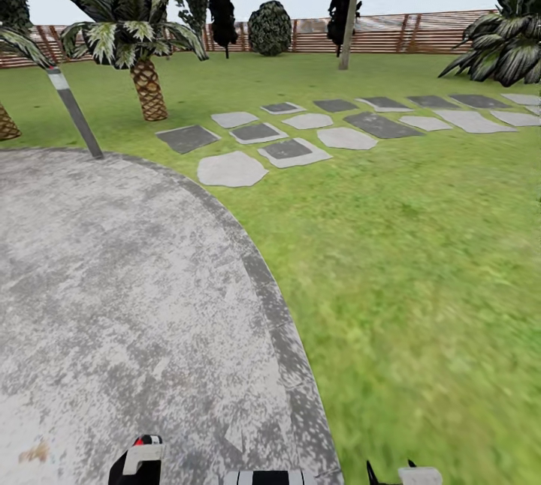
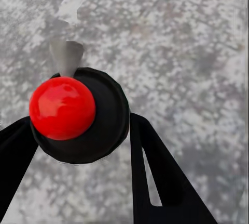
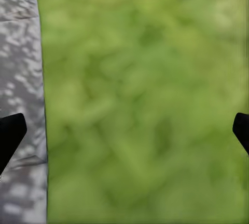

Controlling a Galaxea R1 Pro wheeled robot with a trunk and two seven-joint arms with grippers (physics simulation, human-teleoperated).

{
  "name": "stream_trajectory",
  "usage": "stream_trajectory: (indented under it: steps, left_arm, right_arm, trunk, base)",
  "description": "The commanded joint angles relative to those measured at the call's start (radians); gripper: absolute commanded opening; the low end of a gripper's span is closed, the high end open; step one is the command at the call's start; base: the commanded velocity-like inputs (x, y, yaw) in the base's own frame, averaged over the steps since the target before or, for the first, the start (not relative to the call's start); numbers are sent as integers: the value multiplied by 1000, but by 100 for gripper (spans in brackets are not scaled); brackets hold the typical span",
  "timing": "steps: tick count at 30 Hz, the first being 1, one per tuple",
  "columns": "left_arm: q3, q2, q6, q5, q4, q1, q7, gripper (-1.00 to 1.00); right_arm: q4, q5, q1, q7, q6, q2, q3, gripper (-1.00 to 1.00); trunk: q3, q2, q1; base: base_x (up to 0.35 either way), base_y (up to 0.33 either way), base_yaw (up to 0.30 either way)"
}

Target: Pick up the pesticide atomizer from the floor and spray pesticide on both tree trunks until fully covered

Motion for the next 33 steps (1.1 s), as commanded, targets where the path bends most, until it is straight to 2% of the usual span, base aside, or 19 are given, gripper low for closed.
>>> stream_trajectory:
  steps: [1, 19, 33]
  left_arm:
    - [1, 0, -3, 0, 0, 1, 1, -100]
    - [1, -3, -3, 0, 3, 3, 1, -100]
    - [1, -2, -2, 0, 3, 3, 2, -100]
  right_arm:
    - [6, 1, 0, 0, -4, 0, 0, 100]
    - [26, -2, 0, -2, -5, 2, 0, 100]
    - [26, -2, 0, -2, -5, 2, 0, 100]
  trunk:
    - [5, 0, -1]
    - [103, 4, -9]
    - [168, 102, -62]
  base:
    - [0, 0, 0]
    - [0, 0, 0]
    - [0, 0, 0]
